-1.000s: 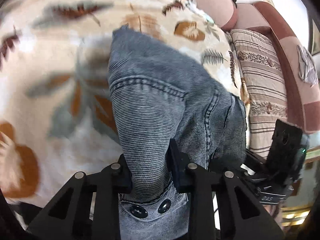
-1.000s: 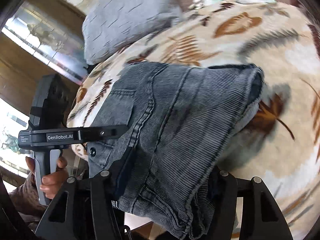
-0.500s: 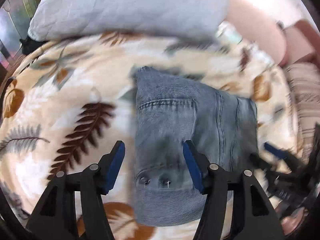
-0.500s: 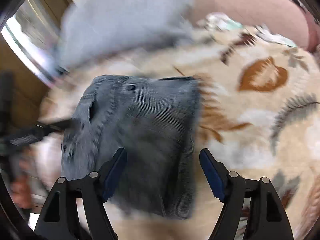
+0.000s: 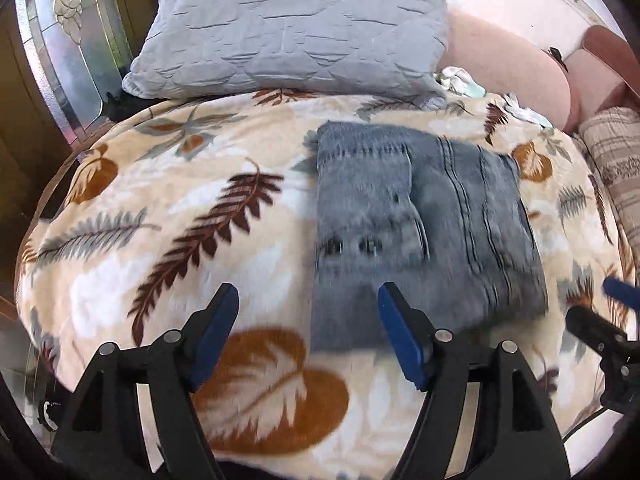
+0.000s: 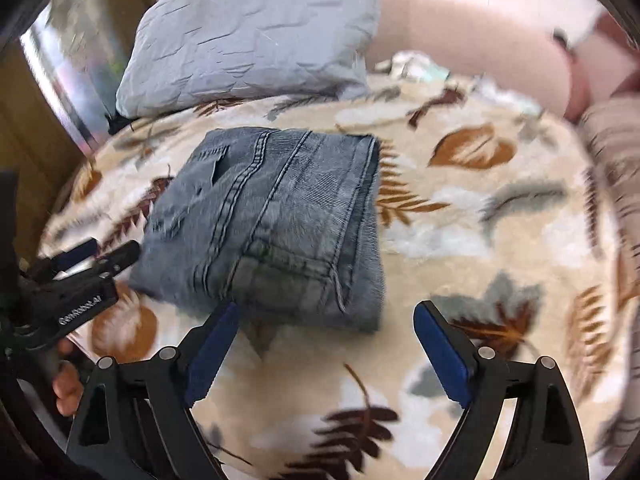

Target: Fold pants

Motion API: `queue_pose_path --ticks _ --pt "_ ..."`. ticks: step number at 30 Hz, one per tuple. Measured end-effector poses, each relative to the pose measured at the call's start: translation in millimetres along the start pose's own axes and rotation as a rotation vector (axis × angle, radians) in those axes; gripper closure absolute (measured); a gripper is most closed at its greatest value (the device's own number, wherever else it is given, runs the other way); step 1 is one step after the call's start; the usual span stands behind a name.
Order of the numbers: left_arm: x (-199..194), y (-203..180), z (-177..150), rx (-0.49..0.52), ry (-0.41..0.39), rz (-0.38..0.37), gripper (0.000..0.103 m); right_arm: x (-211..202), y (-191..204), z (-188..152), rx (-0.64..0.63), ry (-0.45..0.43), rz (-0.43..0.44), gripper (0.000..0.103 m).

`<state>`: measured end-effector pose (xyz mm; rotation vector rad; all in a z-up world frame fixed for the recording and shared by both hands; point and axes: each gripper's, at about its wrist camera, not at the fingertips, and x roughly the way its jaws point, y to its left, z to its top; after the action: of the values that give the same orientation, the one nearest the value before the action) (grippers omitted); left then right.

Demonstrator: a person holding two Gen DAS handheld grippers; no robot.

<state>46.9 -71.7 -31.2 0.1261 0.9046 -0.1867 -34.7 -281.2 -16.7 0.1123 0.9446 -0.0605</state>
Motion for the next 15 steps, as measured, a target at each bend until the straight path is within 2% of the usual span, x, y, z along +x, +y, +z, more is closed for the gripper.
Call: queue_pose_path --ticks 2,5,8,11,15 --pt "-7.5 1.1 -10.4 0.014 0.01 0.033 0.03 -16.0 8.8 -11.5 -0.028 -0.029 -0.041 0.013" --pt "-14.5 2.0 -21.5 0.04 0.049 0.038 0.029 -39.6 14.2 -24.1 -0.032 -0.083 -0.093 0.013" --pt "-26.0 2.3 -36.6 0.038 0.034 0.093 0.028 -59.9 15.9 -34.6 -0.033 -0.141 -0.16 0.011" --pt "-29.9 1.1 -44.6 0.051 0.051 0.096 0.027 -72.9 11.2 -43.7 -0.011 -0.173 -0.172 0.009" --pt "-45.5 -1.2 -55.3 0.05 0.002 0.112 0.027 -84.7 8.5 -55.0 -0.008 -0.202 -0.159 0.009"
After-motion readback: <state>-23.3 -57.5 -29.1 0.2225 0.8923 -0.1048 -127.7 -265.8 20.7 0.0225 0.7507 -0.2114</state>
